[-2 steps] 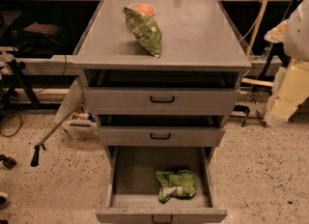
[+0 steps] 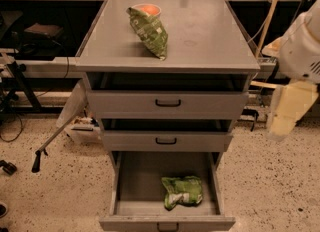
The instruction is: Pick green rice chip bag from bottom drawer and place on counter
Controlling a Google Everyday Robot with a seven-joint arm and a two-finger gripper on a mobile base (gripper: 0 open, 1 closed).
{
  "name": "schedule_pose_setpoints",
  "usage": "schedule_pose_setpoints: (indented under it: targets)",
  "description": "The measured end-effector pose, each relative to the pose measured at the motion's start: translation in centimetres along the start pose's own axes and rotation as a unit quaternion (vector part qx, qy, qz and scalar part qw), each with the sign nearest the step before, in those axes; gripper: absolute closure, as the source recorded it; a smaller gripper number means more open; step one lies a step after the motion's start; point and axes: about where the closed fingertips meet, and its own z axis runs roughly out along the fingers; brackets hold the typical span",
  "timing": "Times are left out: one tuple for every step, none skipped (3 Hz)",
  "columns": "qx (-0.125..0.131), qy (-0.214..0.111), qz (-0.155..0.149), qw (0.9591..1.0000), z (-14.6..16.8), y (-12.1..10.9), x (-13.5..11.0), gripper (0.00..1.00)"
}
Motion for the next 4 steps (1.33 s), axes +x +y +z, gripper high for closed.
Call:
schedule_pose_setpoints:
  targets:
    - [-0.035,0.016,-0.041,0.9984,9.3,0.9,0.9,0.0]
    - [-0.104,0.002,-0.05,0.9933,22.8,4.1,3.0,0.0]
    - [-0.142,-0.032,-0.018,0.9892,33.8,6.6,4.3,0.0]
    - [-0.148,-0.071,0.037,0.9857,42.4,6.7,5.5,0.0]
